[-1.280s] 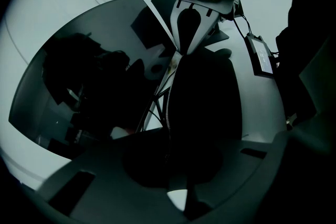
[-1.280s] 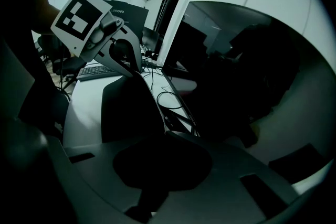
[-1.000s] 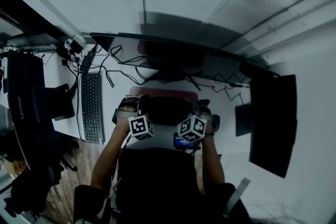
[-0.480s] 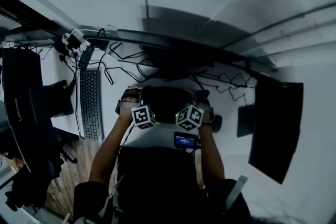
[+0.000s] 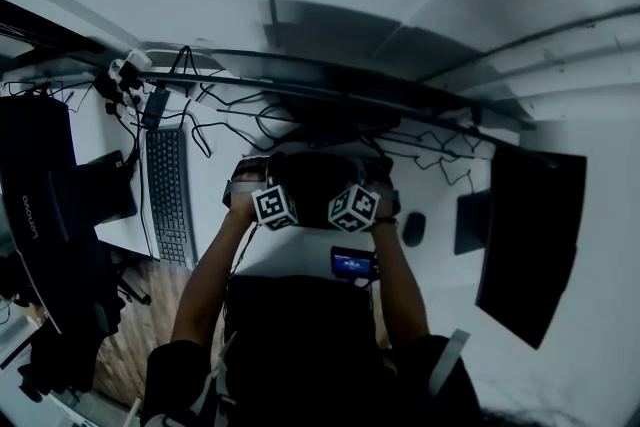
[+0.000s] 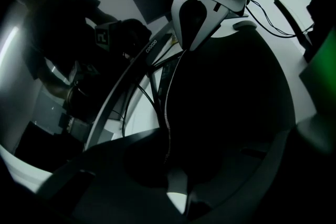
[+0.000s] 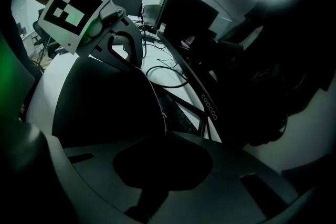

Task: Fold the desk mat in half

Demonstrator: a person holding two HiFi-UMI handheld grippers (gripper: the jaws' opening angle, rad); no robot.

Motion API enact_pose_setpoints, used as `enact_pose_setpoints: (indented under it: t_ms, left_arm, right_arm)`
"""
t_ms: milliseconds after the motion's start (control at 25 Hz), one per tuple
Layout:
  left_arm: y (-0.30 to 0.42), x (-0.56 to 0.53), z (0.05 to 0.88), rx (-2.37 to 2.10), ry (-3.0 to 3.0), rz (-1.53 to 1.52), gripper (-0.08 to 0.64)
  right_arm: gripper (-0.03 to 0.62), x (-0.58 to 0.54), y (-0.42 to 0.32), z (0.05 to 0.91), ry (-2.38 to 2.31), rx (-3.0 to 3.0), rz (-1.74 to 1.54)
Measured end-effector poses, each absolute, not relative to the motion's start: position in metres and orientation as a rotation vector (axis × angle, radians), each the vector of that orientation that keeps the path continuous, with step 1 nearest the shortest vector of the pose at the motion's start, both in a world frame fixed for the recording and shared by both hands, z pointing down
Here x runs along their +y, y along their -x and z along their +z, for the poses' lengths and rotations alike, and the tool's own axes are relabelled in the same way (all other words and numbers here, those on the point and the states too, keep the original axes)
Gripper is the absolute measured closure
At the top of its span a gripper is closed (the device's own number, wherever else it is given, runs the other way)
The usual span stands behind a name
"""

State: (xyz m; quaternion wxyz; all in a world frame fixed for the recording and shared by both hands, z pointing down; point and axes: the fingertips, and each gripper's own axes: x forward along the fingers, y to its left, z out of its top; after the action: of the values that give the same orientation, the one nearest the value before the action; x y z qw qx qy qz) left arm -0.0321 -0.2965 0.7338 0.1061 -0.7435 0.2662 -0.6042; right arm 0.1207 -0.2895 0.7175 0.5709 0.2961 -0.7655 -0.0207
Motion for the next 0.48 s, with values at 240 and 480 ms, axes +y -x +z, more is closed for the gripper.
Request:
enact_pose_setpoints:
  t_ms: [240,480]
  left_arm:
    - [0.028,-0.3,0.746,0.76,2.209,-1.801,0.538]
    - [0.019,-0.302,0.75,0.747,2.258,-1.771,0.538]
  right_arm:
    - [0.575,-0.292,-0.12,0.735,-0.684,-1.786,-0.029]
    - [0.574,-0.295,-0.12,0.745,-0.681,-1.776,-0.019]
